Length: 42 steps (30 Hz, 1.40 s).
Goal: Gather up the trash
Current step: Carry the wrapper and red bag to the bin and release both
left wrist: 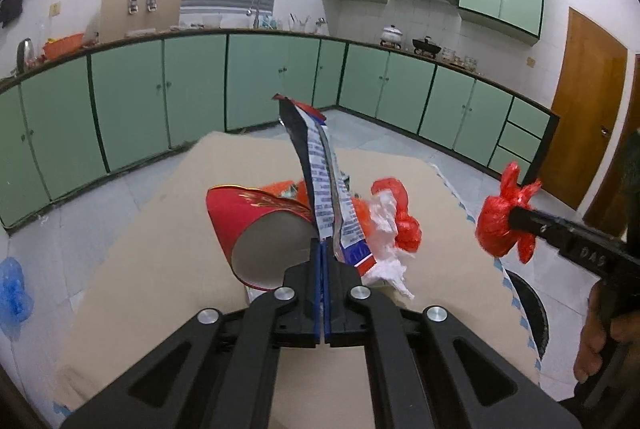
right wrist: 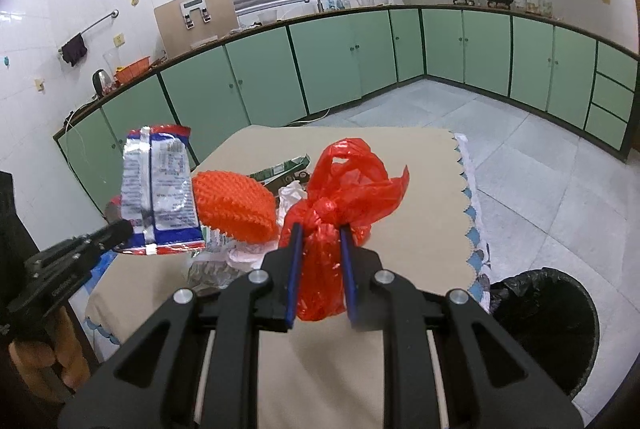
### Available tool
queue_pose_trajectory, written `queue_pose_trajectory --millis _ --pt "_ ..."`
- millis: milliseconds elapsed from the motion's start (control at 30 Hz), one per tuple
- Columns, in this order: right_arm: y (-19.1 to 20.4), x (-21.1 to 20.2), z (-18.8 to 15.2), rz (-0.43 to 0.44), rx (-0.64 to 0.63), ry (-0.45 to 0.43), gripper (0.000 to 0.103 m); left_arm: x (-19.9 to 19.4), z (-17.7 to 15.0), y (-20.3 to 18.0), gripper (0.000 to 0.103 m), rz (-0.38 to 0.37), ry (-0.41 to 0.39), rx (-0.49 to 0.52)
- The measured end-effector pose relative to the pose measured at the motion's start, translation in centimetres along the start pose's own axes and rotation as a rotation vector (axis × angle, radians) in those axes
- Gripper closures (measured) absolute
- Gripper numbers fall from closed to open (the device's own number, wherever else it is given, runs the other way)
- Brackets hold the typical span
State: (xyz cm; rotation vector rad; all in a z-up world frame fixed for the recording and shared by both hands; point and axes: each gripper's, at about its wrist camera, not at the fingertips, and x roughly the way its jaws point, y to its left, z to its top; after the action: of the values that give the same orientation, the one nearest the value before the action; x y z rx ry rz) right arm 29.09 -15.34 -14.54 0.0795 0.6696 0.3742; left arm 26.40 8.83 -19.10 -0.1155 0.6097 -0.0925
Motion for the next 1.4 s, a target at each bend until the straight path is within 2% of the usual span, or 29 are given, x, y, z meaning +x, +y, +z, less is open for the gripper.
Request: queue_pose_trajectory --millis 267,333,433,500,600,833,1067,1400 --pt "-0.3 0.4 -0.7 -0.006 0.005 0.023 0.086 2.7 -2.4 -0.7 0.101 -0.003 0.067 0.024" --pt "-0.5 0.6 -0.7 -0.006 0.011 0.027 0.086 3.2 -2.6 -0.6 0.097 0.003 0.083 0.022" --pt "-0.5 1.1 -0.9 -0.004 0.011 0.034 0.086 3.0 -3.1 -0.2 0.096 0.012 0.081 0.006" --pt "-0.3 1.3 -0.7 0.000 0.012 0.039 0.086 2.6 -3.3 -0.1 0.102 0.016 0.069 -0.007" --pt "-0.1 1.4 -0.8 0.005 0.010 0.042 0.086 2.2 -3.3 -0.1 0.103 0.005 0.069 -0.014" --pt "-0.5 -0.4 -0.5 -0.001 0.006 0.020 0.086 -0.4 -1.1 -1.3 0.103 -0.017 0.012 0.000" --pt "-2.3 -3.6 -0.5 -0.039 0.015 -0.013 0.086 -1.6 1.1 -5.2 0.103 -0.076 -0.023 0.060" --pt "-8.8 -7.7 -2.5 -0.161 0.083 -0.028 0.086 1.1 1.0 -13.9 0.103 -0.209 0.018 0.165"
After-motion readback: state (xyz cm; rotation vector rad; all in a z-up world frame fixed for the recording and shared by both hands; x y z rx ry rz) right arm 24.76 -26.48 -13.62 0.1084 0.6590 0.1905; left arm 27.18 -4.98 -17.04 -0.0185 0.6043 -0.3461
